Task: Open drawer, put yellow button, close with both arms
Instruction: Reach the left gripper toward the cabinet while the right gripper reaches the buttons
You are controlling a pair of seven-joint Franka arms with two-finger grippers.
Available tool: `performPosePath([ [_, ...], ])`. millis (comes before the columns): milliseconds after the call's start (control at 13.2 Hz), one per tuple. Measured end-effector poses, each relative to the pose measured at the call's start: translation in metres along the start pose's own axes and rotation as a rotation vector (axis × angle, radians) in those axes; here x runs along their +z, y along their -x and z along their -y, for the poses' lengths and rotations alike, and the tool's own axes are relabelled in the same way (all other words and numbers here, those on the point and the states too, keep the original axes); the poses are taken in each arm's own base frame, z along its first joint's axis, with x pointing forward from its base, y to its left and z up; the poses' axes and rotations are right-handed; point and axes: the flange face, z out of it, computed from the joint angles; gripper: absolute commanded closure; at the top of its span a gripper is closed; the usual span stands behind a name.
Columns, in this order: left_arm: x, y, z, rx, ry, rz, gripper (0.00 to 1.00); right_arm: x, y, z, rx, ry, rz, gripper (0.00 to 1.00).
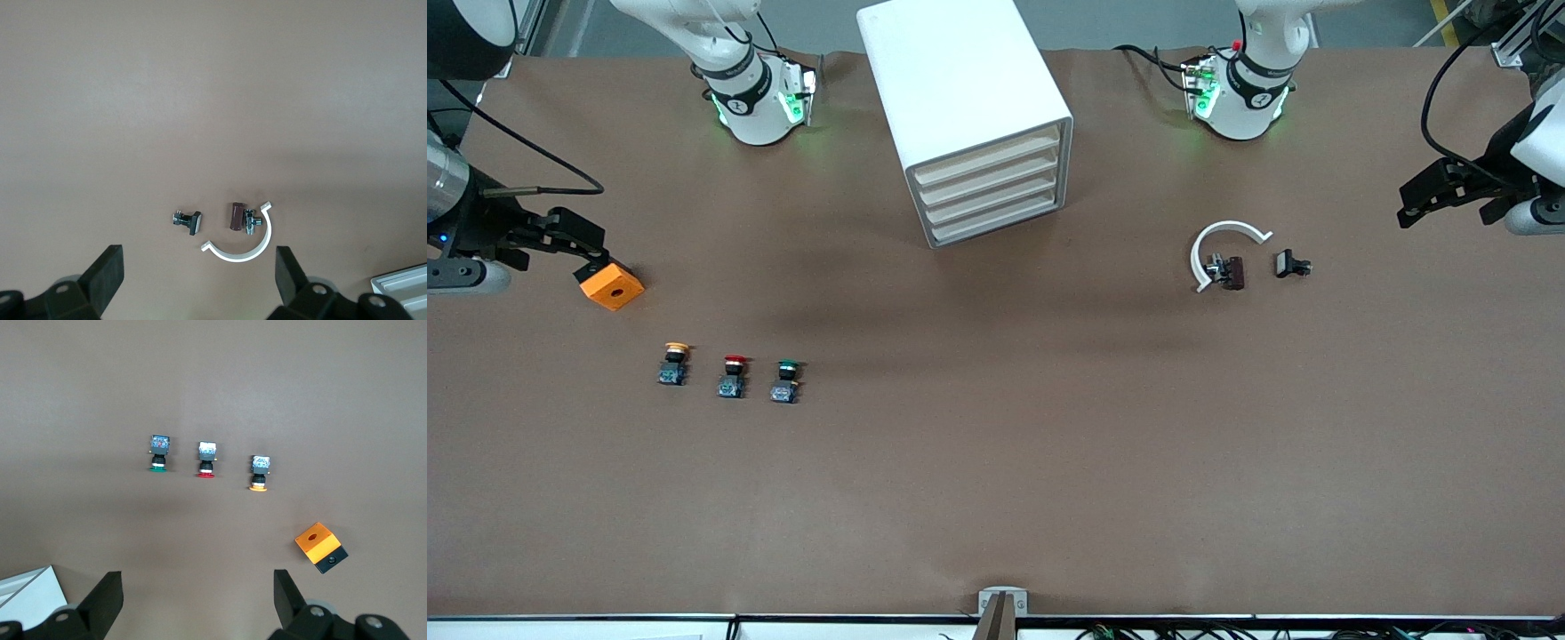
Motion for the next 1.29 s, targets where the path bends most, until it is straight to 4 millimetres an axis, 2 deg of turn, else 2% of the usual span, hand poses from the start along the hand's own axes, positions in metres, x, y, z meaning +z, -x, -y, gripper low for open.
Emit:
performPosePath([
  [454,-0.003,0.000,0.002,-0.004,0.001,-0.005,0.00,0.000,-0.002,0.000,0.000,0.000,-0.007,0.00],
  [681,0.008,-0.006,0.003,-0.007,0.003,0.018,0.00,0.001,-0.002,-0.001,0.001,0.000,-0.007,0.00],
  [833,0.029,-0.016,0.004,-0.009,0.008,0.056,0.00,0.001,-0.002,-0.001,0.001,0.001,-0.006,0.00],
  [1060,0.070,-0.039,0.001,-0.020,0.023,0.102,0.00,0.001,-0.002,-0.004,0.005,0.004,-0.006,0.00],
  [1287,0.118,-0.063,-0.013,-0.146,0.035,0.122,0.00,0.013,-0.009,-0.005,0.006,0.002,0.014,0.00],
])
